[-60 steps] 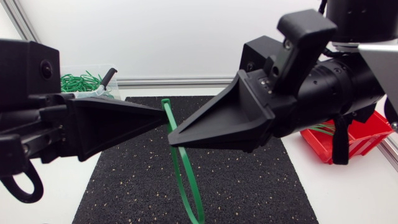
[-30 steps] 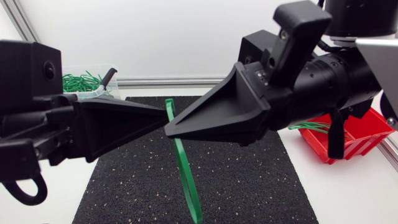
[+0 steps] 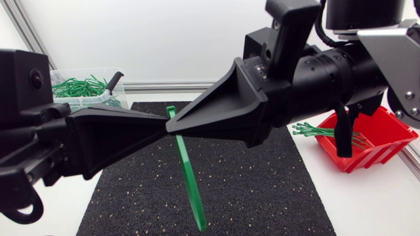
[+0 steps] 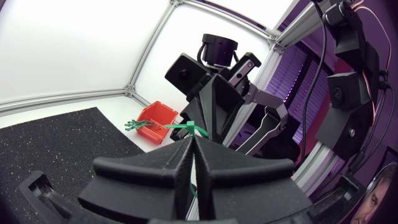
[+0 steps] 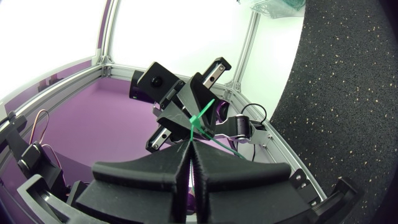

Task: Take a green cable tie from the red box, thread the tail through the head to close it, then place it in the transparent bin on the left.

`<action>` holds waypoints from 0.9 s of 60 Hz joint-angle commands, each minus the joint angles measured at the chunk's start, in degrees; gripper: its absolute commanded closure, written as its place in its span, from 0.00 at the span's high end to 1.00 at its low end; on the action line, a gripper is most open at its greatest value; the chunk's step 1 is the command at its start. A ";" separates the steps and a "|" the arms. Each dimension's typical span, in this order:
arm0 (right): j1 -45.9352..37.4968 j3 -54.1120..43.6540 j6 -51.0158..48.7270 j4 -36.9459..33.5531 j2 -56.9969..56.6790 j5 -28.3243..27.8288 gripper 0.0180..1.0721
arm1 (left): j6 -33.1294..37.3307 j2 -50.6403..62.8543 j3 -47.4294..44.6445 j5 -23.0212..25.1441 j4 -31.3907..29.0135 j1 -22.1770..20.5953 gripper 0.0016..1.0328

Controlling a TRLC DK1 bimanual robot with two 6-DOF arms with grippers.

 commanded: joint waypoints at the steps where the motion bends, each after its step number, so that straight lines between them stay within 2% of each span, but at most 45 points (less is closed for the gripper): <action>1: -0.27 1.62 2.05 -0.75 1.40 1.16 0.05 | 1.53 -1.18 -0.45 0.63 0.57 -1.28 0.04; 12: -0.71 1.79 2.05 -1.28 3.16 1.16 0.07 | 2.76 -1.44 -0.54 -1.04 0.14 -2.34 0.04; 17: -0.79 1.53 1.52 -2.16 2.72 0.55 0.26 | 3.55 -1.53 -0.80 -1.92 0.14 -2.34 0.04; 21: -0.62 1.71 0.91 -3.30 2.10 -0.68 0.45 | 4.43 -1.44 -0.89 -2.27 -0.13 -2.43 0.04; 23: -0.44 1.44 0.91 -3.30 1.49 -0.86 0.50 | 4.78 -1.35 -1.06 -2.62 -0.13 -2.43 0.04; 30: -0.71 1.09 0.82 -2.78 -0.62 -0.94 0.54 | 6.19 -1.35 -1.06 -3.85 -0.39 -2.69 0.04; 54: -3.61 1.09 0.47 -2.25 -3.00 -2.53 0.54 | 14.53 -2.67 -3.08 -11.15 -1.18 -4.10 0.04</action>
